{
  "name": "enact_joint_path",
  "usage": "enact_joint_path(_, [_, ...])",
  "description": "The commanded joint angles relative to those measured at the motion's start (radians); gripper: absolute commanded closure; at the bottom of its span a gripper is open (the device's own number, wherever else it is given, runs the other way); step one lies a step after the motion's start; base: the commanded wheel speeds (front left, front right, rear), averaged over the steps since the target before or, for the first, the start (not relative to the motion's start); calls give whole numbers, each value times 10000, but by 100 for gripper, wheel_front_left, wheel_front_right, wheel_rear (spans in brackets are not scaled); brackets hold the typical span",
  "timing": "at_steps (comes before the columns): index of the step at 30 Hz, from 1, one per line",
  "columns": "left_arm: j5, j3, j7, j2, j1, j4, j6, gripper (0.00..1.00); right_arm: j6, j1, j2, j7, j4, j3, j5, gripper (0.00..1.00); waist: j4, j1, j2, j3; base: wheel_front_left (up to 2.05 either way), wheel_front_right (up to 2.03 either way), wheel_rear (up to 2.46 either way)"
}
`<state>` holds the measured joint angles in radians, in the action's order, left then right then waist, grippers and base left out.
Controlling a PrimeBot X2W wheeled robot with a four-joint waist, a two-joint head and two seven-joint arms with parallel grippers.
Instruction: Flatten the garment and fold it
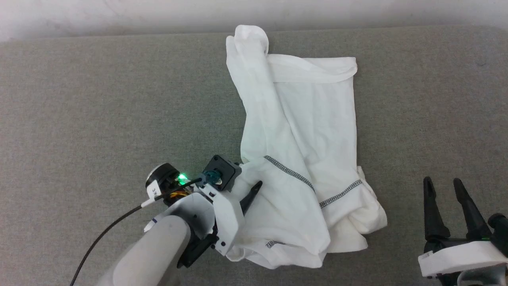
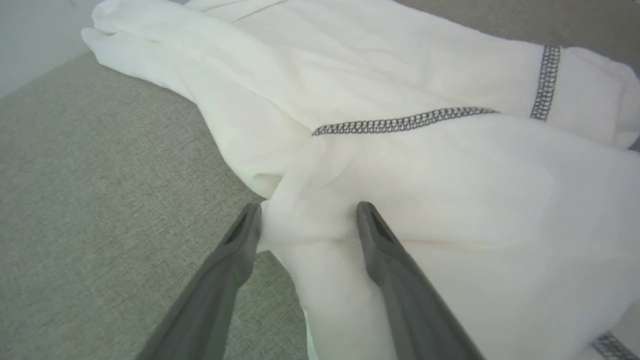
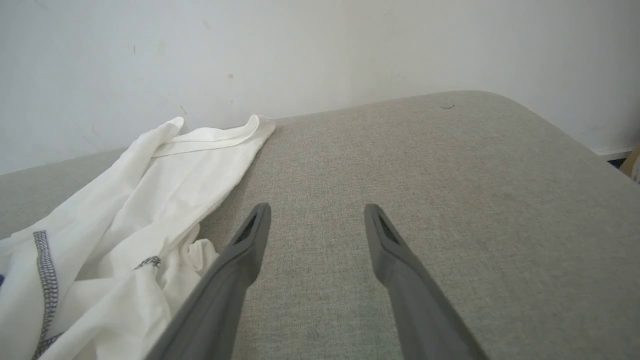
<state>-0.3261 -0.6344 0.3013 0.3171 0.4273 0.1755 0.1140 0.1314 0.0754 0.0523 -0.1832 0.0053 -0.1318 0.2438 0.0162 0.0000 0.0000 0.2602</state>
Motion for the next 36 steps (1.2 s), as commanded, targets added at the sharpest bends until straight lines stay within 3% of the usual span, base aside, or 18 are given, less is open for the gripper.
enact_joint_path(1, [4, -22, -68, -27, 171, 122, 54, 0, -7, -125, -20, 41, -63, -13, -63, 0, -2, 0, 0, -1, 0, 0, 0])
enact_joint_path(2, [-2, -44, -106, -47, 192, 217, 56, 0, -7, -116, -20, 48, -76, -22, -66, 0, 0, 0, 0, 2, 0, 0, 0])
enact_joint_path(3, [-20, -70, -148, -70, 213, 291, 60, 17, -7, -110, -20, 58, -92, -31, -71, 0, 6, 0, 0, 12, 0, 0, 0])
enact_joint_path(4, [-28, -106, -208, -87, 241, 342, 66, 86, -7, -109, -20, 66, -101, -41, -74, 0, 15, 0, 0, 19, 0, 0, 0])
enact_joint_path(5, [-42, -153, -275, -98, 266, 384, 75, 100, -7, -110, -20, 71, -105, -54, -76, 0, 32, 0, 0, 21, 0, 0, 0])
enact_joint_path(11, [-275, -117, -960, -145, 349, 145, 93, 100, -7, -76, -20, 111, -90, -106, -85, 0, 204, 0, 0, -127, 0, 0, 0])
enact_joint_path(16, [-456, 300, -1351, 30, 255, -726, -161, 100, -7, 18, -20, 118, -21, -129, -50, 0, 373, 0, 0, -441, 0, 0, 0])
enact_joint_path(22, [-820, 1484, -1233, 903, -470, -2991, -1044, 100, -7, 176, -20, 86, 82, -96, 51, 0, 539, 0, 0, -731, 0, 0, 0])
enact_joint_path(28, [-1410, 3139, -798, 1803, -2533, -5174, -2589, 100, -7, 194, -20, -8, 162, -103, 154, 0, 679, 0, 0, -625, 0, 0, 0])
enact_joint_path(32, [-2097, 4116, -1065, 1858, -4157, -5032, -3281, 100, -7, 137, -20, -54, 279, -36, 197, 0, 757, 0, 0, -477, 0, 0, 0])
enact_joint_path(36, [-2687, 4372, -1546, 1637, -5000, -3921, -3148, 100, -7, 29, -20, -55, 323, 7, 146, 0, 799, 0, 0, -361, 0, 0, 0])
